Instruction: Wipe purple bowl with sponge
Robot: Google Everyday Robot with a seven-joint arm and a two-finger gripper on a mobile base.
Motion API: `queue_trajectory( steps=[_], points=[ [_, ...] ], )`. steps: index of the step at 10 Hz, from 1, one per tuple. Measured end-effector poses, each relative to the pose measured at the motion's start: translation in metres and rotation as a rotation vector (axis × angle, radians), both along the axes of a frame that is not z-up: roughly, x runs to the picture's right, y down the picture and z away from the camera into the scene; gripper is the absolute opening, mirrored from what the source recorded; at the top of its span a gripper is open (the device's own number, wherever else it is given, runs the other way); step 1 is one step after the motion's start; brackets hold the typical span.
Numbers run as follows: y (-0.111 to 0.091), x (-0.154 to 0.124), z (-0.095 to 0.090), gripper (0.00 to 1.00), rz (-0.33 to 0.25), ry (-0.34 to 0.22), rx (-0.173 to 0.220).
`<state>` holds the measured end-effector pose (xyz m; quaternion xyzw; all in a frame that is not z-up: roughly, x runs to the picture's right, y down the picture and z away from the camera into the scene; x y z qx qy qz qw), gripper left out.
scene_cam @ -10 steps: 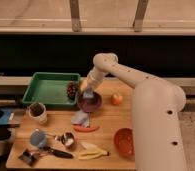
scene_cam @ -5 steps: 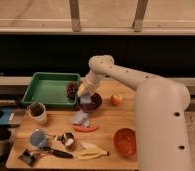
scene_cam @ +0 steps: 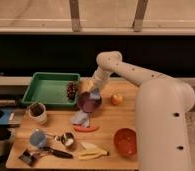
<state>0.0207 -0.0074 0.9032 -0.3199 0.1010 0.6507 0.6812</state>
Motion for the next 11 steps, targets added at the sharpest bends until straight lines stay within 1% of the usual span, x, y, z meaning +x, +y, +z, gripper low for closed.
queue_trajectory(
  steps=[1,2,4,5,6,7,8,9,10,11],
  points=[
    [-0.008,0.002,0.007,0.00,-0.006,0.003,0.001],
    [-0.018,-0.003,0.015,0.00,-0.016,-0.009,0.005],
    [-0.021,-0.011,0.019,0.00,-0.031,-0.045,-0.003],
    [-0.017,-0.015,0.017,0.00,-0.037,-0.062,-0.011],
    [-0.009,-0.023,0.010,0.00,-0.051,-0.079,-0.023],
    [0.004,-0.032,-0.002,0.00,-0.061,-0.094,-0.030],
    [0.012,-0.033,-0.013,0.00,-0.066,-0.092,-0.033],
    [0.025,-0.032,-0.030,0.00,-0.074,-0.082,-0.034],
    [0.034,-0.027,-0.042,0.00,-0.073,-0.067,-0.034],
    [0.038,-0.019,-0.049,0.00,-0.067,-0.045,-0.033]
  ],
)
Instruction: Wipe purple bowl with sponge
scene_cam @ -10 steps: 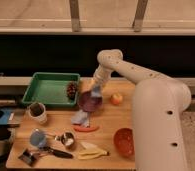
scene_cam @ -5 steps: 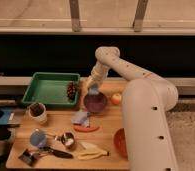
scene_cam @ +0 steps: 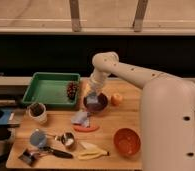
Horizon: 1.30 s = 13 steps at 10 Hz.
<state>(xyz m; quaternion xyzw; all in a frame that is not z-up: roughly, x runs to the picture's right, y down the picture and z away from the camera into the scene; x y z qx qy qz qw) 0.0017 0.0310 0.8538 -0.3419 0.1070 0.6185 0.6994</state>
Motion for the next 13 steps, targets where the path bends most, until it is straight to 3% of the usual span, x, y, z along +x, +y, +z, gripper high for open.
queue_trajectory(
  steps=[2,4,6,8,11,13],
  points=[
    [-0.002,0.010,-0.004,0.00,0.010,0.033,0.009],
    [-0.018,0.025,0.008,0.00,0.022,0.060,0.016],
    [-0.044,0.030,0.029,0.00,0.024,0.051,0.023],
    [-0.055,0.024,0.038,0.00,0.008,0.025,0.028],
    [-0.048,0.009,0.025,0.00,-0.017,-0.013,0.023],
    [-0.023,-0.002,0.001,0.00,-0.028,-0.006,0.004]
  ],
)
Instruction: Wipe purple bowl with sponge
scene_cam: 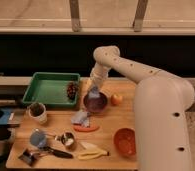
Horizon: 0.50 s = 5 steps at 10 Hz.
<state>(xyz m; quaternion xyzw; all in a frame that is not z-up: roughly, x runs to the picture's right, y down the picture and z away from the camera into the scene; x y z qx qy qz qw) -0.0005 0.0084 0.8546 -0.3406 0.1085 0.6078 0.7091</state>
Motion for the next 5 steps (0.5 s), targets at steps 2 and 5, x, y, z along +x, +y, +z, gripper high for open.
queue_trajectory(
  steps=[2,5],
  points=[
    [0.024,-0.001,-0.022,0.00,0.001,0.033,-0.011],
    [0.032,0.012,-0.036,0.00,0.024,0.086,0.004]
  ],
)
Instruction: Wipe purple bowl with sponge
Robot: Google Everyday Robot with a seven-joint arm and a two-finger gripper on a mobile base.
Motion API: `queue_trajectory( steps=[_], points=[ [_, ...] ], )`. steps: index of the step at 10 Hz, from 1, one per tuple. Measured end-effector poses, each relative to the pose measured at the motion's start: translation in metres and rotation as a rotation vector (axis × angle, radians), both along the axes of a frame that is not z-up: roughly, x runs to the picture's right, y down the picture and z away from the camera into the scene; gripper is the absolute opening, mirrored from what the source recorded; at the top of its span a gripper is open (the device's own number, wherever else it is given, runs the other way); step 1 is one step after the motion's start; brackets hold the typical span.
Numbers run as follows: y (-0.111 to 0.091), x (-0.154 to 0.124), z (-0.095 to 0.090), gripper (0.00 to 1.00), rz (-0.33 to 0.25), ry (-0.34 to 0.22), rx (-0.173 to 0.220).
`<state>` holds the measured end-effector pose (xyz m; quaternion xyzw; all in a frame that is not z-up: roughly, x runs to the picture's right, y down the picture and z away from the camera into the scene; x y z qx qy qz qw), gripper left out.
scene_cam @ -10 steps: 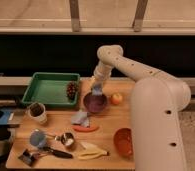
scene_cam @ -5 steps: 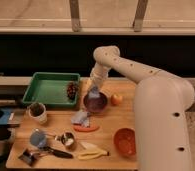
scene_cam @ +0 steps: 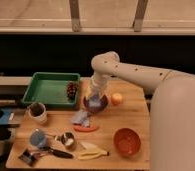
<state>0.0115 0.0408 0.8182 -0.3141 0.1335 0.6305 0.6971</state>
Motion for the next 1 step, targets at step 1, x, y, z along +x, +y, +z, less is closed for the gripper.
queue_trajectory(
  steps=[1],
  points=[
    [-0.0038,0.0051,0.0016,0.00,0.016,0.014,0.005]
  ],
)
